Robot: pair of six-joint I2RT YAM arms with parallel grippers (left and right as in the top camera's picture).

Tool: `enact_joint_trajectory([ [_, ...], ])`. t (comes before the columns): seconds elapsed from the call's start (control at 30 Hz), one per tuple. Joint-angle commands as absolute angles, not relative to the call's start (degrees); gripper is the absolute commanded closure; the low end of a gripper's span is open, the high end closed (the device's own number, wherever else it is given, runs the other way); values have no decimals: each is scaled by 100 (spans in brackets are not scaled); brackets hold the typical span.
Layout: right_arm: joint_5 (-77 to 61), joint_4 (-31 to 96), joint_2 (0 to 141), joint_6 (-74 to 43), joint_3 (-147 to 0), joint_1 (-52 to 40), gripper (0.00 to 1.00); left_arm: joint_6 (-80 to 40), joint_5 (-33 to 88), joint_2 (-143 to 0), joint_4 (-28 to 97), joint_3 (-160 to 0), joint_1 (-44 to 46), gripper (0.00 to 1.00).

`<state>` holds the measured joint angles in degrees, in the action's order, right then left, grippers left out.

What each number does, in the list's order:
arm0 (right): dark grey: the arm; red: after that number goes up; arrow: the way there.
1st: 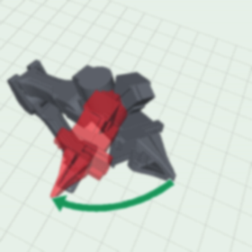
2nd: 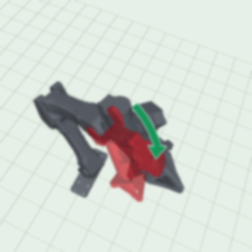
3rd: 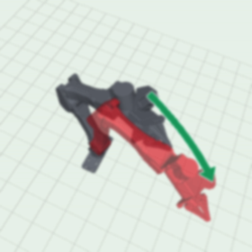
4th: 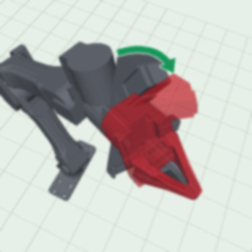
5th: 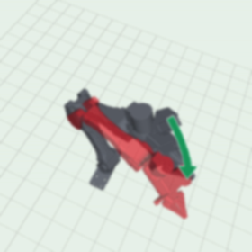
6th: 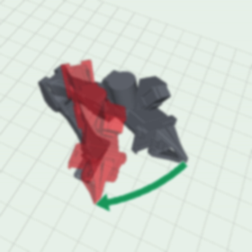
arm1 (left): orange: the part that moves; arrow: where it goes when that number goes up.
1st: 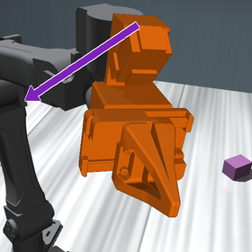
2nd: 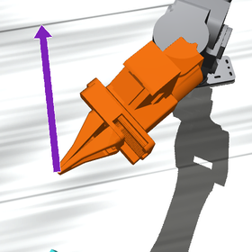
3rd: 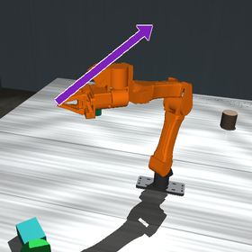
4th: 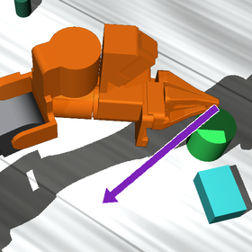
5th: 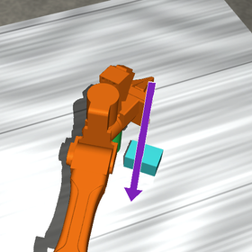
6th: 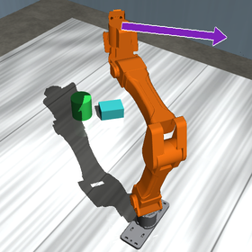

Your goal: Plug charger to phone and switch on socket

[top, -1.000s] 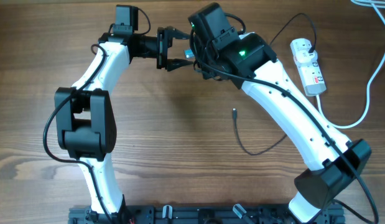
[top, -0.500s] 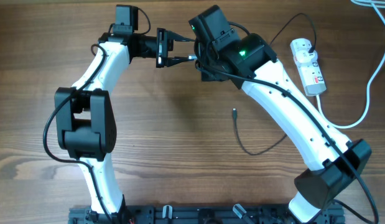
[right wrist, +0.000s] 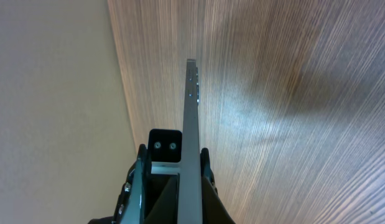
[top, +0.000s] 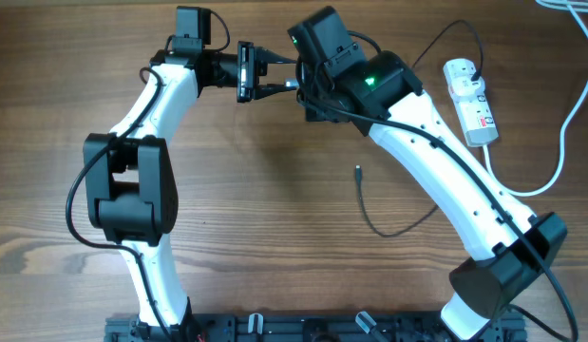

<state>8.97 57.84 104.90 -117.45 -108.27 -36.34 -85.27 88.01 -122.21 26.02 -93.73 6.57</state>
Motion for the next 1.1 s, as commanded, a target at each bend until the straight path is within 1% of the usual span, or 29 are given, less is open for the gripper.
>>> enact_joint_trajectory([
  [0.0,738,5736,10608,-11850,-10947,-3695,96,-8578,8934,-12020,2582,-9459,633,56],
  [0.2,718,5636,10630,-11850,-10947,-3732,96,-8582,8932,-12020,2394,-9459,633,57],
  [0.23,718,5621,10630,-11848,-10947,-3750,96,-8600,8932,-12020,2394,-9459,633,61],
  [0.37,718,5594,10630,-11850,-10947,-3793,96,-8600,8934,-12020,2394,-9459,631,70],
  [0.43,718,5590,10630,-11848,-10947,-3815,96,-8600,8934,-12020,2394,-9459,631,73],
  [0.53,718,5568,10630,-11848,-10947,-3872,96,-8600,8934,-12020,2394,-9459,631,80],
  [0.6,720,5564,10630,-11845,-10947,-3903,96,-8600,8934,-12020,2394,-9459,631,88],
  [0.63,718,5572,10630,-11843,-10947,-3913,96,-8600,8934,-12020,2394,-9459,631,96],
  [0.67,716,5572,10630,-11791,-10947,-3916,95,-8600,8932,-12020,2394,-9459,631,96],
  [0.7,722,5557,10630,-11651,-10947,-3916,91,-8600,8932,-12020,2394,-9459,631,96],
  [0.73,725,5529,10630,-11382,-10949,-3916,84,-8597,8932,-12020,2394,-9459,631,96],
  [0.77,764,5441,10628,-10978,-10949,-3911,75,-8597,8930,-12020,2394,-9459,631,96],
  [0.83,781,5157,10606,-9996,-10949,-3896,60,-8593,8884,-12020,2388,-9459,631,96],
  [0.87,788,4991,10573,-9443,-10949,-3894,58,-8595,8864,-12020,2318,-9459,631,96],
  [0.93,923,4882,10495,-8934,-10951,-3894,47,-8593,8783,-12020,2174,-9459,622,96],
  [0.97,1061,4886,10416,-8696,-10951,-3892,39,-8595,8711,-12020,2071,-9459,609,96],
  [1.0,1140,4882,10346,-8420,-10951,-3872,29,-8595,8670,-12020,2034,-9459,598,96],
  [1.03,1199,4882,10237,-8079,-10951,-3837,15,-8586,8584,-12020,2027,-9459,593,96],
  [1.07,1197,4884,10092,-7734,-10951,-3776,10,-8562,8497,-12020,2027,-9459,591,96],
])
